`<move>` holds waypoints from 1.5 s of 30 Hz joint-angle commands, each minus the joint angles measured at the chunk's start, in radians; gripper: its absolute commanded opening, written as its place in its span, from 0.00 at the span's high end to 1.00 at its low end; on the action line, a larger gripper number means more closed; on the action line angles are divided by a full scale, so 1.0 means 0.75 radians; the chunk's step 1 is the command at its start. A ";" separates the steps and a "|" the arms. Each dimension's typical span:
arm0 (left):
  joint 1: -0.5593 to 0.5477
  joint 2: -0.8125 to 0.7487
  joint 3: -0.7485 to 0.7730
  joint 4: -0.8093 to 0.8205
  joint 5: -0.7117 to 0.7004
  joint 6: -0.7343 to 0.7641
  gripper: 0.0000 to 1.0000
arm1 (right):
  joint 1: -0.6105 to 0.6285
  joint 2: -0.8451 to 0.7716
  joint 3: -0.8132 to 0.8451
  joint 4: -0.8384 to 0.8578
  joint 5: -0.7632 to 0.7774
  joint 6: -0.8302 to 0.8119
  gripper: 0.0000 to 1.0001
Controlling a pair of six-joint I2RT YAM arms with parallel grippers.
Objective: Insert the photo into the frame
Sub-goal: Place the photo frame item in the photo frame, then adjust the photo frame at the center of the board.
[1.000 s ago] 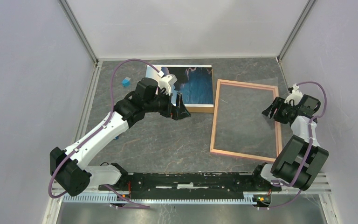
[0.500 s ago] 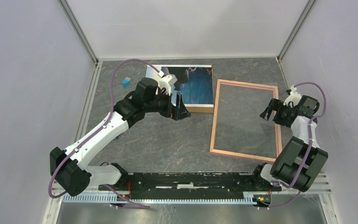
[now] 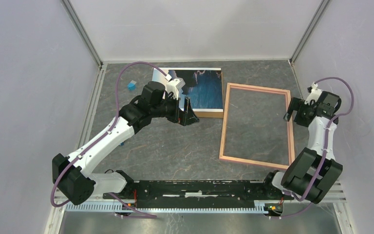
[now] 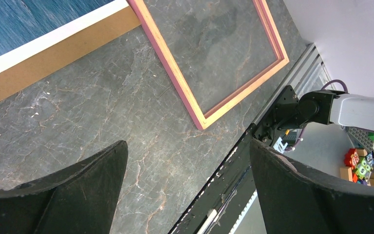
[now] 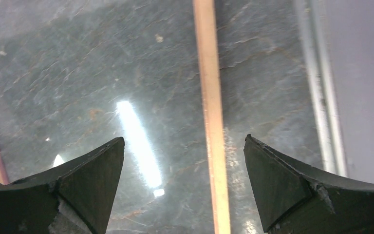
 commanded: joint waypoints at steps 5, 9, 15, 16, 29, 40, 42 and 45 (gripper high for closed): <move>-0.006 0.012 -0.010 0.057 0.014 0.003 0.00 | 0.265 -0.138 0.194 -0.097 0.525 0.047 0.02; -0.005 0.037 -0.016 0.060 0.009 0.008 0.00 | 0.462 -0.145 0.207 -0.152 0.606 0.110 0.02; -0.009 0.123 -0.048 0.119 0.079 -0.016 0.00 | 0.872 -0.162 0.118 -0.099 0.608 0.426 0.02; -0.014 0.136 -0.054 0.128 0.079 -0.017 0.00 | 0.943 -0.135 0.117 -0.110 0.613 0.442 0.02; -0.224 0.347 -0.255 0.488 0.015 -0.371 0.00 | 1.153 -0.198 -0.126 -0.010 0.701 0.424 0.02; -0.499 0.628 -0.247 0.830 -0.425 -0.819 0.01 | 1.059 -0.363 -0.246 0.068 0.728 0.490 0.02; -0.545 0.673 -0.227 0.868 -0.494 -0.864 0.01 | 1.041 -0.419 -0.267 0.086 0.732 0.477 0.02; -0.602 0.745 -0.178 0.898 -0.533 -0.923 0.01 | 1.010 -0.464 -0.268 0.100 0.751 0.465 0.02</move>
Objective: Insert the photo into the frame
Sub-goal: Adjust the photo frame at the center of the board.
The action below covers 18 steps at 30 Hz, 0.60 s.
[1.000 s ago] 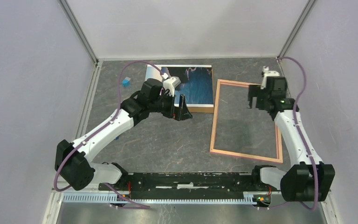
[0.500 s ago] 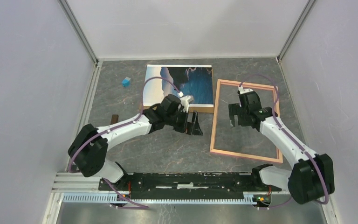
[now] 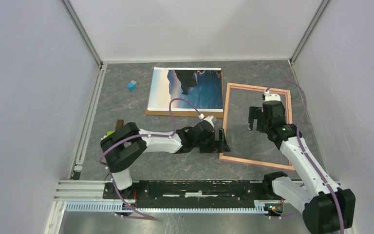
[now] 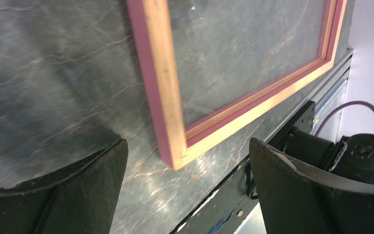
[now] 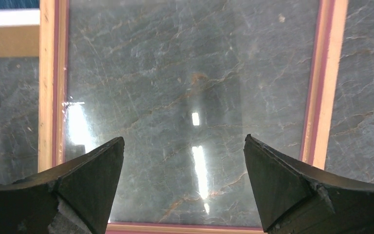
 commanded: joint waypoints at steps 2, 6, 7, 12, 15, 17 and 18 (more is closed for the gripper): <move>-0.084 0.125 0.137 0.189 -0.162 -0.206 0.01 | -0.053 -0.079 0.014 0.100 -0.007 -0.008 0.02; -0.117 0.197 0.178 0.273 -0.118 -0.236 0.02 | -0.077 -0.069 0.019 0.122 -0.093 -0.032 0.02; -0.125 0.200 0.183 0.299 -0.104 -0.225 0.02 | -0.081 -0.061 0.016 0.127 -0.113 -0.034 0.02; -0.111 0.062 0.120 0.252 -0.082 -0.108 0.00 | -0.086 0.007 -0.008 0.251 -0.306 -0.049 0.02; -0.013 -0.212 -0.009 0.045 -0.153 0.041 0.00 | -0.087 0.115 -0.014 0.430 -0.535 -0.022 0.02; 0.123 -0.374 -0.032 -0.149 -0.154 0.132 0.00 | -0.073 0.225 0.002 0.567 -0.691 0.044 0.02; 0.210 -0.451 -0.026 -0.270 -0.158 0.182 0.00 | -0.050 0.297 0.023 0.640 -0.741 0.081 0.02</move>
